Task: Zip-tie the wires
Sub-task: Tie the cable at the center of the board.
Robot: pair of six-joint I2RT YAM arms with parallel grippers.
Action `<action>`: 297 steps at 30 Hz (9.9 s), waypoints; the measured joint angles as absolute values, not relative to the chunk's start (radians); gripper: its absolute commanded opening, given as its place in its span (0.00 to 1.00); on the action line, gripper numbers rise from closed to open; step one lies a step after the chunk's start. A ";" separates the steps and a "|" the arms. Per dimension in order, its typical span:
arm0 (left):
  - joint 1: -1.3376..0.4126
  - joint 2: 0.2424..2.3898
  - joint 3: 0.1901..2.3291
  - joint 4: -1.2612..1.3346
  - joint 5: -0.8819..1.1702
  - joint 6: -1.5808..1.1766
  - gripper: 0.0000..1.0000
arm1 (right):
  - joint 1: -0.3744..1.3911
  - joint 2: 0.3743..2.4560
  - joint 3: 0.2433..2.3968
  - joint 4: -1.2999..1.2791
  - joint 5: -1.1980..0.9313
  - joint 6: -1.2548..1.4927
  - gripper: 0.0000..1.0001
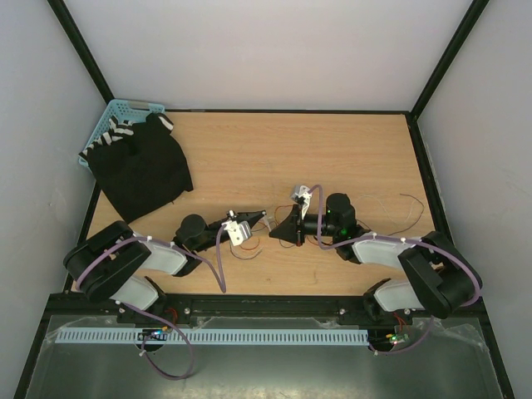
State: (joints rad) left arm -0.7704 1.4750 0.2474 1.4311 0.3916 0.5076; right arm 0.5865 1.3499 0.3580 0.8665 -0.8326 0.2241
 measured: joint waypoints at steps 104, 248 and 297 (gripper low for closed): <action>-0.783 1.489 0.247 1.431 0.374 0.519 0.00 | 0.576 1.356 0.366 0.854 -0.864 0.224 0.00; -0.912 1.548 0.218 1.468 0.156 0.804 0.00 | 0.504 1.468 0.556 0.650 -0.942 0.390 0.00; -0.898 1.594 0.231 1.481 0.110 0.685 0.00 | 0.497 1.499 0.578 0.624 -1.000 0.429 0.22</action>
State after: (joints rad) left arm -0.8982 1.5944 0.2310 1.4811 0.1104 0.6846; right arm 0.4969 1.4994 0.5781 0.6243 -0.9997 0.4290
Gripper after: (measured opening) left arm 0.002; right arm 0.167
